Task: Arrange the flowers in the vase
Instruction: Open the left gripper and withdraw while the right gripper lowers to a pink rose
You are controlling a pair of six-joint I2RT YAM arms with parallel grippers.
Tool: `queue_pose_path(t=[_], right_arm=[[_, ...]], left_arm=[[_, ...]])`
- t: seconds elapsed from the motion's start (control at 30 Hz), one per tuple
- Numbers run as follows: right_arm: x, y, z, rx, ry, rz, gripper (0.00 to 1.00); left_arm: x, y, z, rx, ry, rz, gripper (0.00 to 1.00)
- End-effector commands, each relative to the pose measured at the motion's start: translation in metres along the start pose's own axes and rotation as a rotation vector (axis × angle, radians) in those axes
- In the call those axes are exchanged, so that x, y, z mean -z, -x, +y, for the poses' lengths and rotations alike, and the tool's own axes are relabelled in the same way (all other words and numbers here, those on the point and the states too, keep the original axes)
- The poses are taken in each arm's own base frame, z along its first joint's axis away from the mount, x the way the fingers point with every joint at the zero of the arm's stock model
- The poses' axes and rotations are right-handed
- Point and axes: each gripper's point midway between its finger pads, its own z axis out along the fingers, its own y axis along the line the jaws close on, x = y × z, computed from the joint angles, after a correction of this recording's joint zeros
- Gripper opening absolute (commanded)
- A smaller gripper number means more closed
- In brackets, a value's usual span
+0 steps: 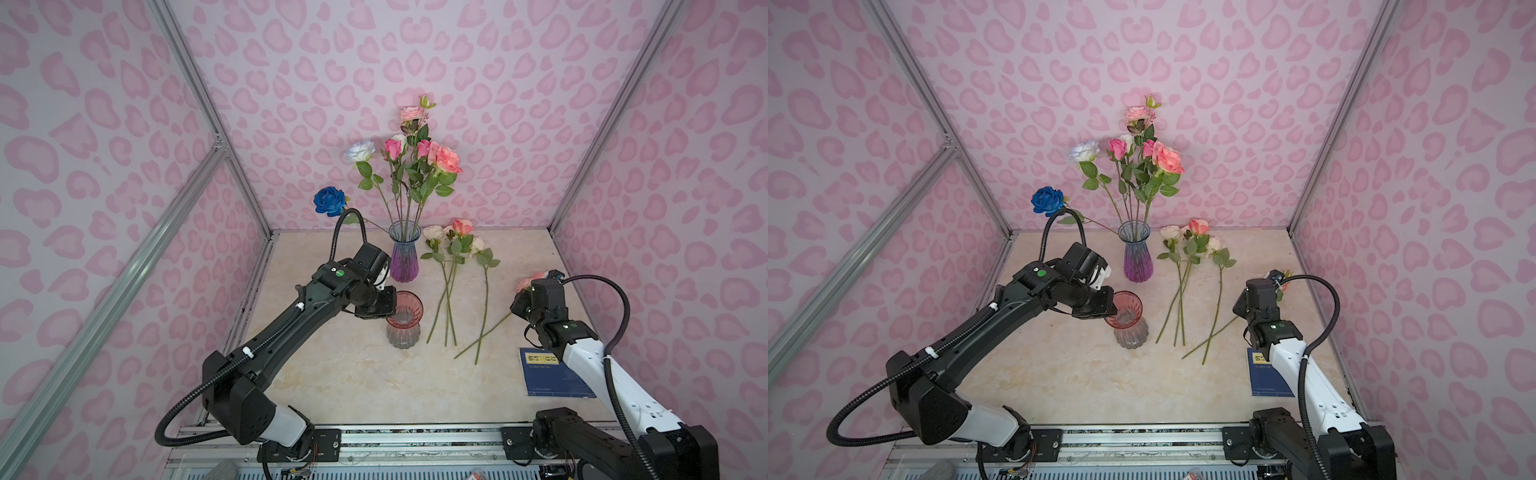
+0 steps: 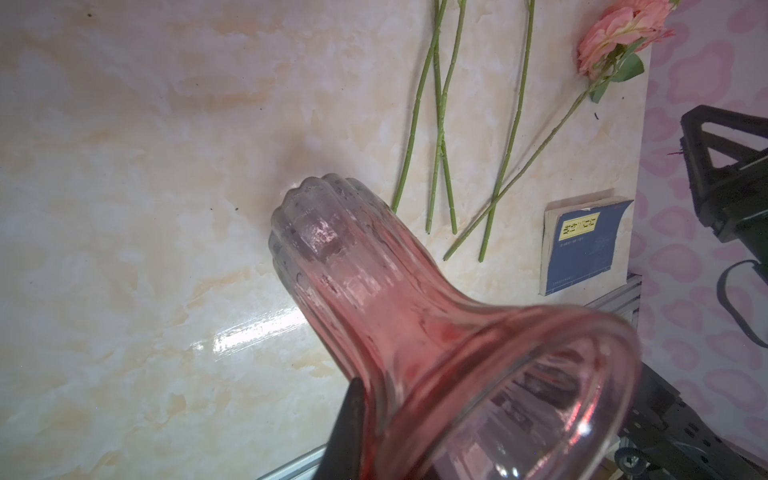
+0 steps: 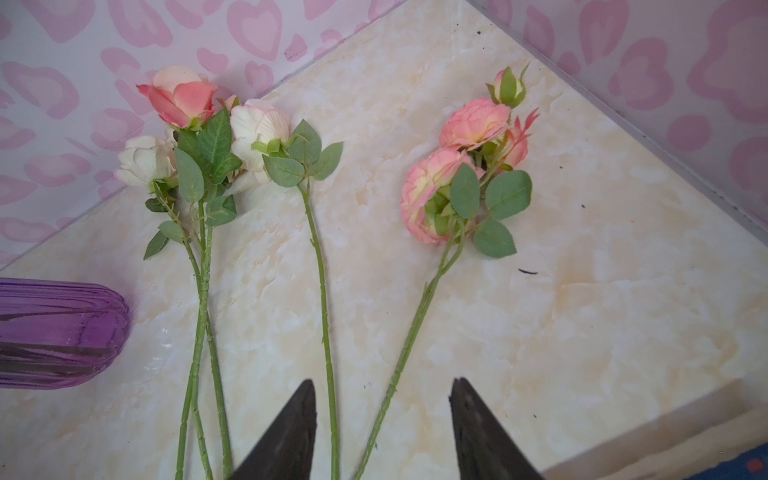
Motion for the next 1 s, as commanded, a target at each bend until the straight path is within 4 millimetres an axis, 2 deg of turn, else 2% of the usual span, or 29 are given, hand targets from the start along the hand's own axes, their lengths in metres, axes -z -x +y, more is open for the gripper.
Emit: queue_pose_path(t=[0.0, 0.3, 0.4, 0.53, 0.63, 0.73, 0.8, 0.97], right_arm=[[-0.001, 0.006, 0.001, 0.006, -0.007, -0.005, 0.53], [0.0, 0.009, 0.006, 0.005, 0.014, -0.007, 0.54], [0.001, 0.01, 0.005, 0.01, 0.012, -0.011, 0.54], [0.002, 0.009, 0.003, 0.012, 0.006, -0.008, 0.54], [0.002, 0.006, 0.002, 0.011, 0.007, -0.004, 0.55], [0.0, 0.004, -0.002, 0.009, -0.01, -0.001, 0.55], [-0.007, 0.0, -0.005, -0.007, -0.013, 0.021, 0.56], [-0.035, -0.014, -0.017, -0.032, -0.067, 0.116, 0.55]], left_arm=[[-0.002, 0.0, -0.01, -0.042, -0.033, 0.047, 0.08], [-0.005, 0.007, -0.01, -0.061, -0.008, 0.06, 0.26], [-0.003, 0.012, -0.007, -0.074, 0.019, 0.043, 0.35], [0.009, 0.021, 0.003, -0.079, 0.075, -0.019, 0.35], [0.019, 0.023, 0.008, -0.081, 0.093, -0.065, 0.45], [0.038, 0.025, 0.01, -0.109, 0.116, -0.111, 0.5], [0.057, 0.025, 0.009, -0.136, 0.113, -0.166, 0.54], [0.122, 0.008, 0.0, -0.226, 0.012, -0.417, 0.58]])
